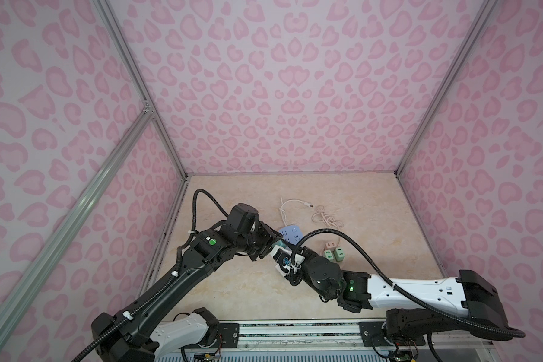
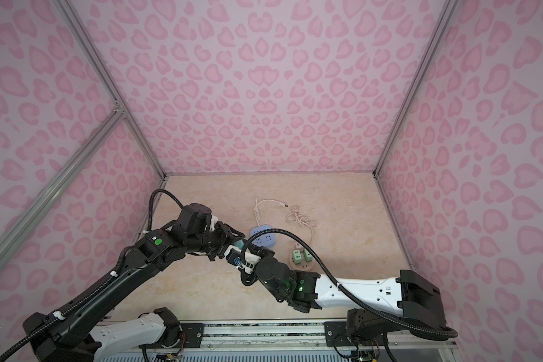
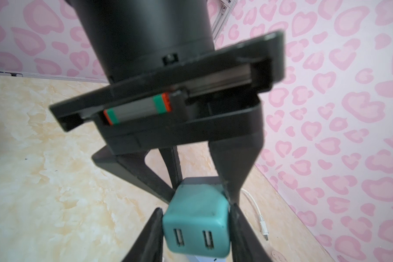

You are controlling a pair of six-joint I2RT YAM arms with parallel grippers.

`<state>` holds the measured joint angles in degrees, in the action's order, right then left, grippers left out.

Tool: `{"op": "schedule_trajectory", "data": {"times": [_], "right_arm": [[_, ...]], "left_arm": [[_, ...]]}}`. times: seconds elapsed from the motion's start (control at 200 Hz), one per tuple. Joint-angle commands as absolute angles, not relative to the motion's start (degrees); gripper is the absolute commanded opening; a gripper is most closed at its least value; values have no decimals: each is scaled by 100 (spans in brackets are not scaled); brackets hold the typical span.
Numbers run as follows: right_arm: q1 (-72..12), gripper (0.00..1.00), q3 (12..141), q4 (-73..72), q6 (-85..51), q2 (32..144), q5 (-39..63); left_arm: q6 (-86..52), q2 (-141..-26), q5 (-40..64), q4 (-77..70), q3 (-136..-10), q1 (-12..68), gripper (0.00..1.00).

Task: Insert plugs into power strip
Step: Insert the plug into the socket.

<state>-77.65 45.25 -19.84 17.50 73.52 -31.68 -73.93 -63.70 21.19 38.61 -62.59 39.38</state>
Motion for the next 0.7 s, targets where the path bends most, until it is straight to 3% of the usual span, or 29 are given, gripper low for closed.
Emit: {"op": "schedule_trajectory", "data": {"times": [0.0,0.325,0.525,0.695], "right_arm": [[-7708,0,4487,-2118,1266,7312,-3607],[-7767,0,4537,-1910,1117,7325,-3622],[-7578,0,4785,-1330,656,7275,-3502],[-6146,0,6162,1158,-1590,7408,-1804]], "left_arm": [[-7198,-6346,2440,3920,-6227,3922,34],[-6783,-6431,2096,4026,-6532,3816,70],[-6163,-6584,1659,4474,-7031,3449,72],[-5325,-6219,891,4859,-7055,2793,72]]}}
